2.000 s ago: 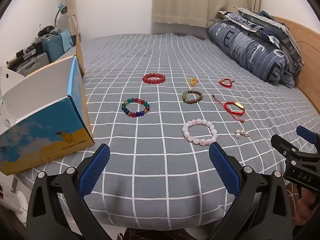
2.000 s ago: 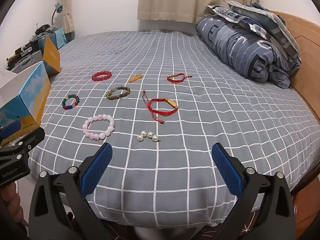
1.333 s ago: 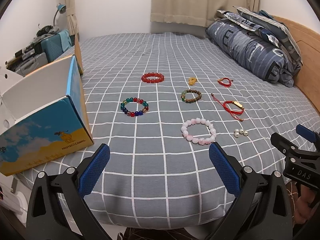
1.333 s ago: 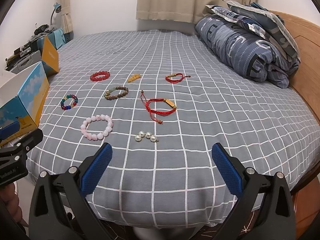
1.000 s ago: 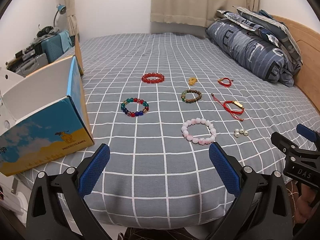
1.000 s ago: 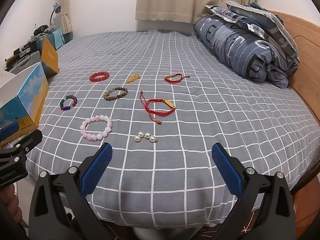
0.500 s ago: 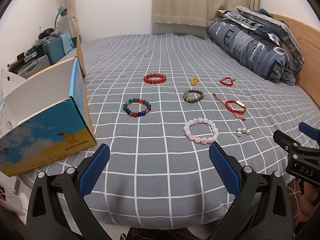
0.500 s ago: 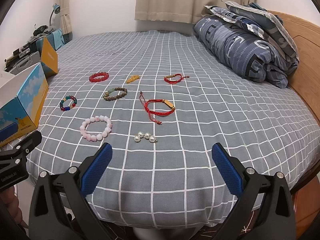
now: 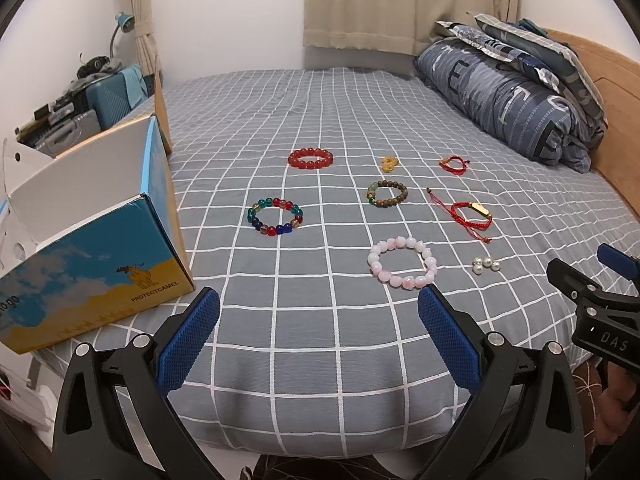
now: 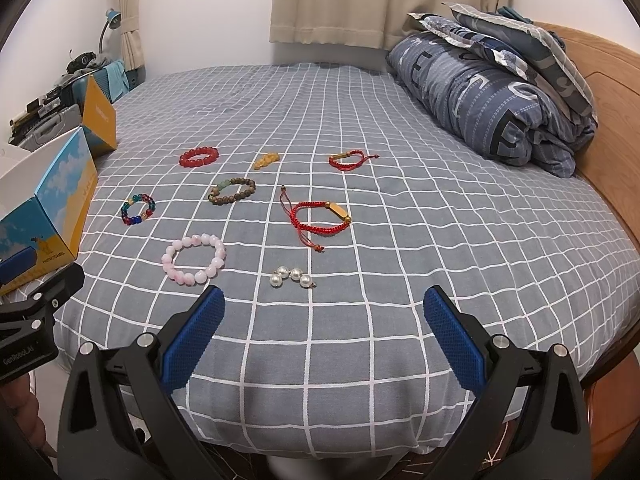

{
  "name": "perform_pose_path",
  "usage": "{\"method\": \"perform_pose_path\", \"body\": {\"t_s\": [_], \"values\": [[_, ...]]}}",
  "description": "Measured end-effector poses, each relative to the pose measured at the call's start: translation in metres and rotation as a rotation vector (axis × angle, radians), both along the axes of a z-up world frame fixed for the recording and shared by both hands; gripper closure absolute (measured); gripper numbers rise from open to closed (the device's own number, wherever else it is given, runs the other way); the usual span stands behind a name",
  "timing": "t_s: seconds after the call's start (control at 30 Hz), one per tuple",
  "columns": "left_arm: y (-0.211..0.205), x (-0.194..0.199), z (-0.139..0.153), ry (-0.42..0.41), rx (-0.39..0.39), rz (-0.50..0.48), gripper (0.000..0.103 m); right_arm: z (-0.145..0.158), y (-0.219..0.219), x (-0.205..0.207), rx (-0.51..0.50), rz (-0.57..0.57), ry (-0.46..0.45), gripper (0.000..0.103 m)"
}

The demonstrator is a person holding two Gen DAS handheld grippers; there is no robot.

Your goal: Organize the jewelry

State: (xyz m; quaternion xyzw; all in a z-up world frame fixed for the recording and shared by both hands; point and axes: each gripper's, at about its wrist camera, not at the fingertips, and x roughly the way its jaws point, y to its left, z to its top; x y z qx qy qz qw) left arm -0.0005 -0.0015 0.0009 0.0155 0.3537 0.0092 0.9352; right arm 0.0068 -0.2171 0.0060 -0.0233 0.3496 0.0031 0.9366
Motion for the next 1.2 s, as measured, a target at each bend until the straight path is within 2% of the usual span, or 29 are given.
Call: {"method": "perform_pose_path", "body": {"t_s": [0.1,0.2,0.43,0.7,0.77,1.0,1.2], "values": [[0.002,0.008,0.001,-0.001,0.005,0.002,0.006,0.004,-0.001,0.005,0.008,-0.008,-0.002,0.007],[0.006,0.022,0.003,-0.002,-0.023,0.011,0.006,0.010,-0.002,0.014,0.001,-0.013,-0.007,0.007],[0.010,0.073,-0.002,0.038,-0.030,0.023,0.006,0.011,-0.011,0.057,-0.012,-0.020,0.027,0.007],[0.027,0.136,-0.028,0.121,-0.027,0.072,0.006,-0.018,-0.010,0.124,-0.019,0.002,0.120,0.007],[0.031,0.146,-0.033,0.118,-0.022,0.079,0.006,-0.028,-0.008,0.140,-0.027,0.011,0.145,0.007],[0.040,0.177,-0.054,0.155,-0.026,0.101,0.006,-0.054,-0.008,0.173,-0.024,0.015,0.208,0.011],[0.046,0.196,-0.074,0.216,-0.077,0.105,0.006,-0.071,-0.015,0.189,-0.005,0.003,0.245,0.014]]}}
